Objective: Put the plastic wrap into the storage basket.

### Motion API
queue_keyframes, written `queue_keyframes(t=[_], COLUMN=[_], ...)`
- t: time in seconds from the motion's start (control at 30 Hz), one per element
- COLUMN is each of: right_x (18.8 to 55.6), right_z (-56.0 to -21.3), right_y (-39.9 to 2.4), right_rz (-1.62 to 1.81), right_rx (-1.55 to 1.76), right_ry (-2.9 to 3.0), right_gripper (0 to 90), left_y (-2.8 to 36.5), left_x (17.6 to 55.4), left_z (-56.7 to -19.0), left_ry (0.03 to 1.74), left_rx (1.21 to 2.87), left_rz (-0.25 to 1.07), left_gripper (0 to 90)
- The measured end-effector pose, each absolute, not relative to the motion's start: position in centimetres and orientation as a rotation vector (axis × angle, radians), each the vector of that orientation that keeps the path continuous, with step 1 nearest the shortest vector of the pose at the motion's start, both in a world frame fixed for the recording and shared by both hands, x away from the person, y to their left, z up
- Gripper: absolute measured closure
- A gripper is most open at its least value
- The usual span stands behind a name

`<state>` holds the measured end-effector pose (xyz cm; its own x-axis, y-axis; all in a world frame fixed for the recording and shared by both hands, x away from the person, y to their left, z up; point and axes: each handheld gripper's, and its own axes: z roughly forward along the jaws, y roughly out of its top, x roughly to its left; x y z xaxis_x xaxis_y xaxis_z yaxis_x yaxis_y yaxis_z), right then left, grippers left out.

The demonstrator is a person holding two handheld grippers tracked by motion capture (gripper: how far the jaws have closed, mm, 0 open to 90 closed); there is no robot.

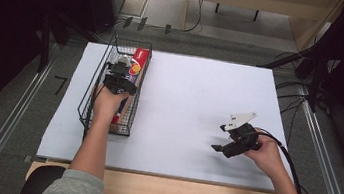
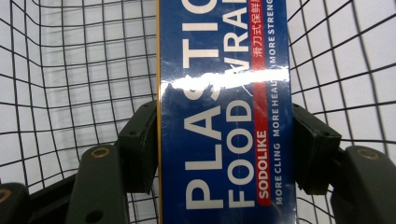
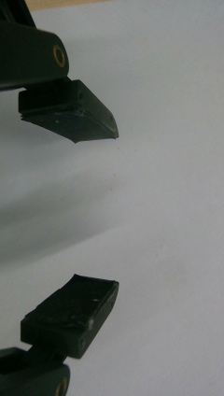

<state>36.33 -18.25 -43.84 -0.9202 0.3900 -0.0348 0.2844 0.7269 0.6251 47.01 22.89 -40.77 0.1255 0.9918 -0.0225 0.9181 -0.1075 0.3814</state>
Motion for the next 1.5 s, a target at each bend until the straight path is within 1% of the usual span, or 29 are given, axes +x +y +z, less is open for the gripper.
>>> queue_keyframes(t=[0.07, 0.2, 0.27, 0.4, 0.53, 0.63, 0.73, 0.87, 0.93, 1.03, 1.23, 1.3, 1.5], right_x=[36.3, 36.3, 36.4, 36.4, 36.4, 36.3, 36.3, 36.1, 36.1, 36.2, 36.2, 36.2, 36.4], right_z=[-43.8, -43.8, -43.8, -43.8, -43.7, -43.5, -43.5, -43.4, -43.4, -43.4, -43.7, -43.7, -43.8], right_y=[-18.3, -18.3, -18.3, -18.2, -18.1, -18.0, -17.8, -17.6, -17.6, -17.6, -17.4, -17.4, -17.4], right_rz=[0.960, 0.967, 0.975, 0.990, 1.015, 1.027, 1.028, 1.027, 1.043, 1.057, 1.052, 1.054, 1.056], right_rx=[0.544, 0.545, 0.548, 0.577, 0.603, 0.609, 0.626, 0.642, 0.649, 0.655, 0.656, 0.650, 0.681], right_ry=[2.763, 2.767, 2.768, 2.769, 2.761, 2.761, 2.762, 2.757, 2.757, 2.748, 2.754, 2.754, 2.743], right_gripper=[23.4, 23.4, 23.4, 23.4, 23.4, 23.4, 23.4, 23.4, 23.4, 23.4, 23.4, 23.4, 23.3], left_y=[23.2, 23.3, 23.4, 23.3, 22.8, 22.6, 22.2, 21.6, 21.3, 20.8, 19.5, 19.1, 18.0], left_x=[46.8, 45.9, 45.3, 44.3, 43.1, 42.1, 41.0, 39.3, 38.5, 37.7, 36.5, 36.1, 35.7], left_z=[-40.0, -38.1, -37.2, -36.1, -35.3, -34.9, -34.4, -34.3, -34.3, -34.6, -35.9, -36.2, -36.9], left_ry=[1.855, 1.788, 1.741, 1.665, 1.581, 1.507, 1.447, 1.304, 1.258, 1.174, 1.095, 1.067, 0.986], left_rx=[2.060, 2.042, 2.034, 2.055, 2.105, 2.121, 2.141, 2.180, 2.208, 2.229, 2.261, 2.265, 2.278], left_rz=[0.338, 0.350, 0.330, 0.271, 0.268, 0.212, 0.248, 0.241, 0.265, 0.225, 0.206, 0.227, 0.171], left_gripper=[35.4, 31.8, 30.8, 28.9, 28.3, 28.1, 28.4, 28.4, 28.5, 28.5, 28.4, 27.9, 27.3])
